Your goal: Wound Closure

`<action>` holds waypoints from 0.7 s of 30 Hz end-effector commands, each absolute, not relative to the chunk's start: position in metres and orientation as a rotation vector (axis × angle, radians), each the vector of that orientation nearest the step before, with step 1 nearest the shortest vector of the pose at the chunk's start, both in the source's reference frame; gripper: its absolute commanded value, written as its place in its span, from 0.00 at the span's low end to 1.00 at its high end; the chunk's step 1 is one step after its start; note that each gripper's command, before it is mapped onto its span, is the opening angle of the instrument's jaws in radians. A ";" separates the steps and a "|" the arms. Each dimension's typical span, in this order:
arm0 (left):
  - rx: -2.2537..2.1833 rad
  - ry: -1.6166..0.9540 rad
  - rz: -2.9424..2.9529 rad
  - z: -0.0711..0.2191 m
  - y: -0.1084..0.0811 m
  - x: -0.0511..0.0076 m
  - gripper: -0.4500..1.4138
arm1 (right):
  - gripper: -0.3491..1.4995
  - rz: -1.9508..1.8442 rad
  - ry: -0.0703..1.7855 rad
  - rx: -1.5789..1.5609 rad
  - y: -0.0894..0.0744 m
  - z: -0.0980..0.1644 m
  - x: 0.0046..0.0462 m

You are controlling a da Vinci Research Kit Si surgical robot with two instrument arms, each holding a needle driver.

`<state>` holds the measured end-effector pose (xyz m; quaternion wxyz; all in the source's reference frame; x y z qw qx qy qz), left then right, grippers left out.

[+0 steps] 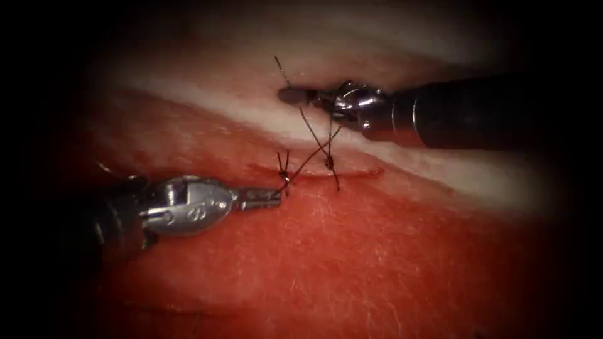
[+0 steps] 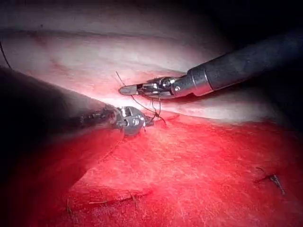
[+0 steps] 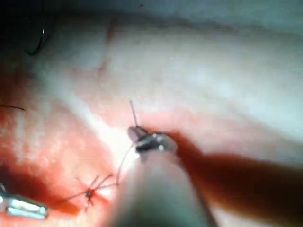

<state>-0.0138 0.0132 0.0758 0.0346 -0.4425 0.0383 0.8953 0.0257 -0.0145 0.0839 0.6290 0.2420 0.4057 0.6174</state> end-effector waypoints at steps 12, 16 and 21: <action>-1.217 0.095 2.678 0.088 0.022 -0.0072 0.00 | 0.00 1.390 1.024 0.566 -0.020 0.075 0.0205; -1.203 0.083 2.626 0.093 0.025 -0.0058 0.00 | 0.00 1.368 1.027 0.558 -0.021 0.074 0.0202; -1.182 0.105 2.582 0.097 0.028 -0.0045 0.00 | 0.00 1.337 1.036 0.562 -0.022 0.074 0.0194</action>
